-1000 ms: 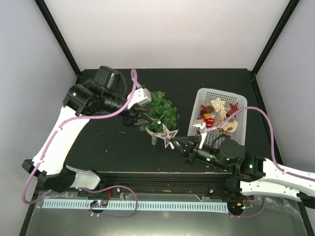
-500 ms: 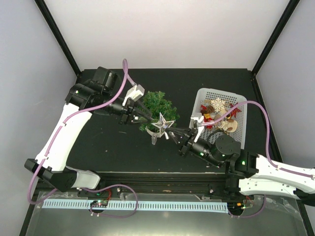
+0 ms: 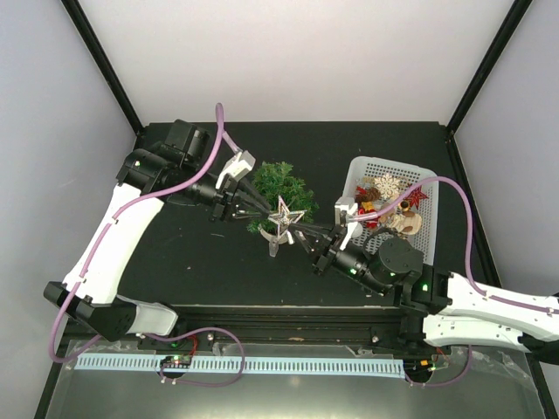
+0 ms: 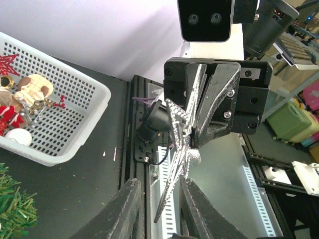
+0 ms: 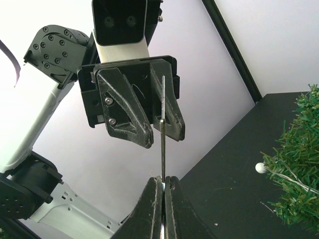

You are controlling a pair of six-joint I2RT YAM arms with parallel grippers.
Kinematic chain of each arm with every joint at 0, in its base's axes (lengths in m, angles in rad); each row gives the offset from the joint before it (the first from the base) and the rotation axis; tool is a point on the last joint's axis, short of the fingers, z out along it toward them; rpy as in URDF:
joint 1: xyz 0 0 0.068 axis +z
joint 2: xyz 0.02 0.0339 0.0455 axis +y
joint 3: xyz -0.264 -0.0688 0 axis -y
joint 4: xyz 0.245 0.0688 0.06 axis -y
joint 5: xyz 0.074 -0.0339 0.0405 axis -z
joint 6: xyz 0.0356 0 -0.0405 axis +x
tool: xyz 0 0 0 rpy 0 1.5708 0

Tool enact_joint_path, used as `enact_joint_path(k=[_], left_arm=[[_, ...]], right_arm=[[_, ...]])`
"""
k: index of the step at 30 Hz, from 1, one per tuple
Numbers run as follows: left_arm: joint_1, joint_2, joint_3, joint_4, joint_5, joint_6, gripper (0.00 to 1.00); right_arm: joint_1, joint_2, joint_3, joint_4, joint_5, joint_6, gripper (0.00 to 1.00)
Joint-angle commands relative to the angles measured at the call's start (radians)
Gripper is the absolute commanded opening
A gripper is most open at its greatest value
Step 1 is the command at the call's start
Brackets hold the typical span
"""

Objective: Decorate the small christmas tree

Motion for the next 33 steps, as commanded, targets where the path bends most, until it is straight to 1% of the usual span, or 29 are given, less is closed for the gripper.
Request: enact_joint_path(k=[1, 5, 9, 12, 15, 16, 23, 25, 27, 29, 30, 31, 33], left_arm=[[0.008, -0.021, -0.003, -0.030, 0.057, 0.040, 0.22], [0.007, -0.015, -0.005, -0.056, 0.077, 0.062, 0.20], [0.007, -0.012, -0.008, -0.068, 0.084, 0.076, 0.23], [0.007, -0.014, -0.007, -0.071, 0.088, 0.080, 0.18], [0.008, -0.021, -0.005, -0.073, 0.088, 0.083, 0.04], [0.008, -0.021, -0.004, -0.074, 0.088, 0.085, 0.02], [0.008, -0.027, 0.003, -0.087, 0.090, 0.107, 0.02], [0.007, -0.029, 0.010, -0.092, 0.091, 0.114, 0.02], [0.007, -0.031, 0.015, -0.094, 0.088, 0.116, 0.02], [0.007, -0.032, 0.016, -0.098, 0.084, 0.121, 0.02], [0.007, -0.032, 0.013, -0.095, 0.077, 0.121, 0.02], [0.007, -0.032, 0.013, -0.098, 0.068, 0.125, 0.02], [0.007, -0.030, 0.012, -0.103, 0.048, 0.131, 0.02]], right_arm=[[0.005, 0.003, 0.029, 0.054, -0.002, 0.022, 0.01], [0.005, 0.001, 0.027, 0.064, -0.004, 0.023, 0.01], [0.005, 0.004, 0.039, 0.065, -0.004, 0.018, 0.01], [0.005, 0.014, 0.047, 0.068, -0.008, 0.015, 0.01], [0.006, 0.029, 0.056, 0.066, -0.014, 0.016, 0.01], [0.005, 0.033, 0.057, 0.068, -0.013, 0.017, 0.01], [0.006, 0.046, 0.064, 0.037, -0.026, 0.025, 0.02], [0.004, 0.044, 0.062, 0.018, -0.021, 0.031, 0.06], [0.005, 0.040, 0.059, 0.000, -0.022, 0.032, 0.14], [0.005, 0.036, 0.059, -0.023, -0.013, 0.036, 0.32], [0.005, 0.034, 0.060, -0.036, -0.006, 0.037, 0.39], [0.005, 0.027, 0.061, -0.050, -0.003, 0.033, 0.44], [0.005, 0.012, 0.062, -0.068, 0.006, 0.025, 0.49]])
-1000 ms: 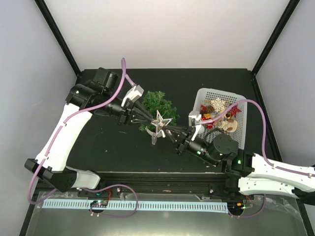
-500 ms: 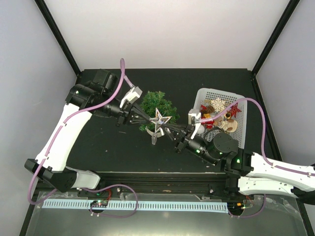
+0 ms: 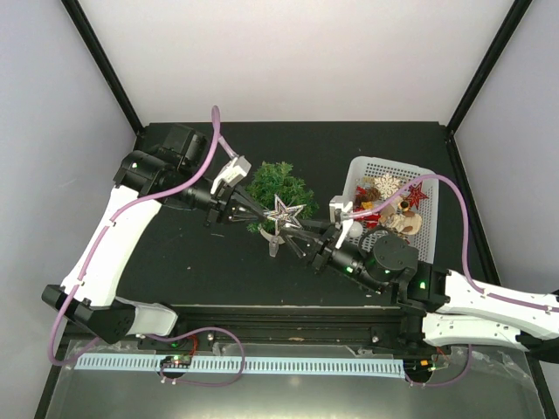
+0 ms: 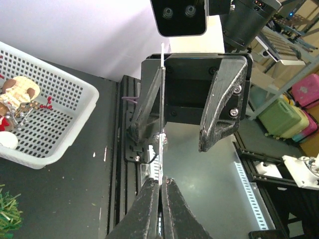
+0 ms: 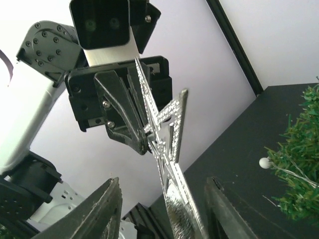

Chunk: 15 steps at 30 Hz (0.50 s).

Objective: Decorate the small christmas tree

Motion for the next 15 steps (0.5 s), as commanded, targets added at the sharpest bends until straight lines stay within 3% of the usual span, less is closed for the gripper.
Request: enact_joint_path(k=[1, 10, 15], left_arm=[[-0.004, -0.015, 0.022, -0.023, -0.017, 0.039, 0.02], [-0.019, -0.025, -0.013, -0.043, -0.109, 0.092, 0.02], [-0.049, -0.028, -0.029, -0.071, -0.107, 0.121, 0.02]], right_arm=[[0.005, -0.034, 0.025, -0.056, 0.022, -0.011, 0.51], [0.003, -0.099, 0.120, -0.271, 0.022, -0.140, 0.63], [0.004, -0.076, 0.220, -0.410, 0.002, -0.199, 0.65]])
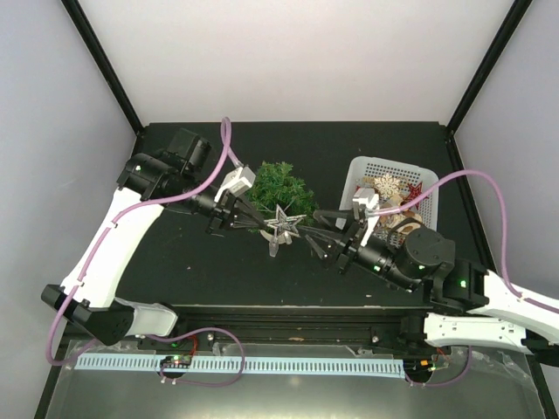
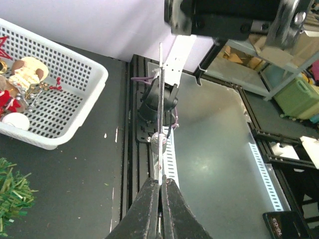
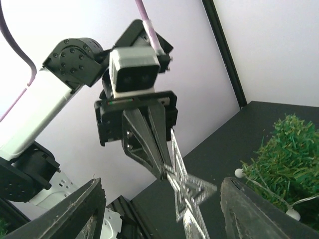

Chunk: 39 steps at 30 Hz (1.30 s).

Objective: Decorate the small christmas tree

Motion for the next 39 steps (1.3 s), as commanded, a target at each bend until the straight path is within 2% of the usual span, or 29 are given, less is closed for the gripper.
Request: enact_joint_path(k=[1, 8, 13, 22, 24, 27, 36, 37, 39], left_arm=[[-0.030, -0.017, -0.005, -0.053, -0.001, 0.065, 0.02], [-0.073, -0.012, -0.005, -0.138, 0.032, 0.139, 0.02], [-0.097, -0.014, -0.012, -0.138, 0.018, 0.139, 0.02], [-0.105, -0.010, -0.016, -0.139, 0.007, 0.140, 0.02], [-0.106, -0.009, -0.016, -0.139, 0.004, 0.139, 0.02], [-0.110, -0.008, -0.017, -0.138, -0.002, 0.139, 0.02], [-0.111, -0.009, -0.019, -0.107, -0.034, 0.110, 0.02], [-0.111, -0.010, -0.022, -0.090, -0.059, 0.087, 0.10], [-0.111, -0.012, -0.032, -0.055, -0.111, 0.058, 0.41]], right_arm=[[0.004, 0.015, 0.083, -0.152, -0.002, -0.078, 0.65], [0.004, 0.025, 0.081, -0.172, -0.037, -0.096, 0.63], [0.003, 0.058, 0.104, -0.214, -0.094, -0.106, 0.56], [0.003, 0.047, 0.114, -0.245, -0.090, -0.111, 0.31], [0.003, 0.044, 0.116, -0.254, -0.083, -0.112, 0.21], [0.004, 0.045, 0.121, -0.266, -0.084, -0.114, 0.02], [0.003, 0.096, 0.175, -0.313, -0.118, -0.138, 0.01], [0.004, 0.099, 0.177, -0.314, -0.114, -0.138, 0.01], [0.004, 0.097, 0.177, -0.305, -0.092, -0.139, 0.01]])
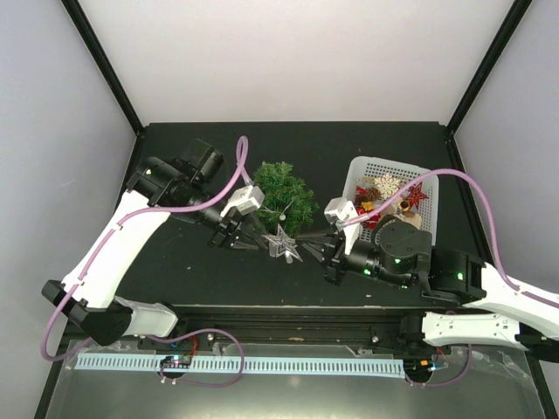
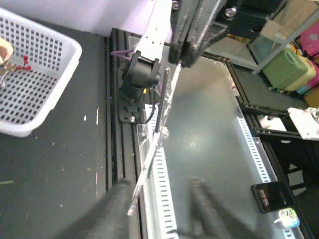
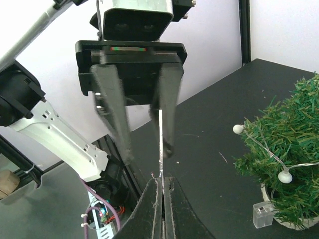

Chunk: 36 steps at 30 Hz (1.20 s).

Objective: Decorate the small christmas tree

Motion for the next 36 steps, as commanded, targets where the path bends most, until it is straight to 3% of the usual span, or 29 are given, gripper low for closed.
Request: enact_joint_path(k=[1, 3, 7, 10, 13, 19, 26, 36], left_arm=[[-0.007, -0.011, -0.012, 0.056, -0.093, -0.047, 0.52], [-0.007, -0.006, -0.027, 0.077, -0.144, -0.059, 0.62], [0.015, -0.012, -0.055, 0.216, -0.312, -0.203, 0.66], [0.125, -0.041, -0.063, 0.327, -0.362, -0.299, 0.65], [0.257, -0.080, -0.072, 0.372, -0.293, -0.347, 0.65], [0.373, -0.098, -0.145, 0.439, -0.095, -0.394, 0.65], [0.465, -0.136, -0.140, 0.422, -0.027, -0.335, 0.66], [0.563, -0.199, -0.239, 0.478, 0.069, -0.360, 0.67]], right_arm=[[0.001, 0.002, 0.025, 0.007, 0.038, -0.018, 0.01], [0.001, -0.009, 0.025, 0.023, 0.086, -0.019, 0.01], [0.001, -0.037, 0.030, 0.062, 0.251, -0.026, 0.01], [-0.002, -0.063, 0.015, 0.130, 0.409, -0.050, 0.01], [-0.035, -0.068, -0.015, 0.240, 0.475, -0.083, 0.01], [-0.199, 0.075, 0.047, 0.287, 0.313, -0.068, 0.01], [-0.365, 0.231, 0.093, 0.377, 0.106, -0.044, 0.01], [-0.376, 0.387, 0.160, 0.434, 0.083, -0.067, 0.01]])
